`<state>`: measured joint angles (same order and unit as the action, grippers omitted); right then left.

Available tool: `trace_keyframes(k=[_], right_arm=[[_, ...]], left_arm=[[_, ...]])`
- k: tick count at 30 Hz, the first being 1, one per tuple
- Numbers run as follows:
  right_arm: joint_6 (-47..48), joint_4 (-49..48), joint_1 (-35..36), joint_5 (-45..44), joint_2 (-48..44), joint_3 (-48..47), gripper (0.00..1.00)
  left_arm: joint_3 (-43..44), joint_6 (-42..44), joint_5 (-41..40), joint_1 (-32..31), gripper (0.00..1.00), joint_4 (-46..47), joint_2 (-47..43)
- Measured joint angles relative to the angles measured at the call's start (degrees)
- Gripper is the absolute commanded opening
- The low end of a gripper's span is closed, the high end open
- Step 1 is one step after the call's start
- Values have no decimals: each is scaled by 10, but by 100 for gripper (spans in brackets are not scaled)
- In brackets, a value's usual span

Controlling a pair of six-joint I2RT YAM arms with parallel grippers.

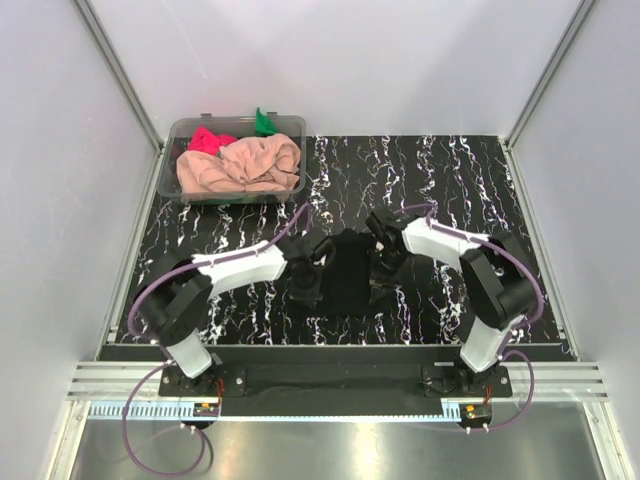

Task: Fold and stack the t-shirts
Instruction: Fold the tshirt

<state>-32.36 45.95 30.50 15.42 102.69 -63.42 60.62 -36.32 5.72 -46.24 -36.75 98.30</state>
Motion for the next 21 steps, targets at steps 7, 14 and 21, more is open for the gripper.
trace_keyframes(k=[7, 14, 21], right_arm=[[-65, 24, 60, -15, -113, 49, 5], [-81, 64, 66, -74, -201, -10, 22], [-47, 77, 65, -105, -116, -137, 20]], left_arm=[[-35, -42, -8, -45, 11, -35, -77], [58, -22, -53, -24, 41, -99, -98], [184, 28, -48, 69, 42, -98, -58]])
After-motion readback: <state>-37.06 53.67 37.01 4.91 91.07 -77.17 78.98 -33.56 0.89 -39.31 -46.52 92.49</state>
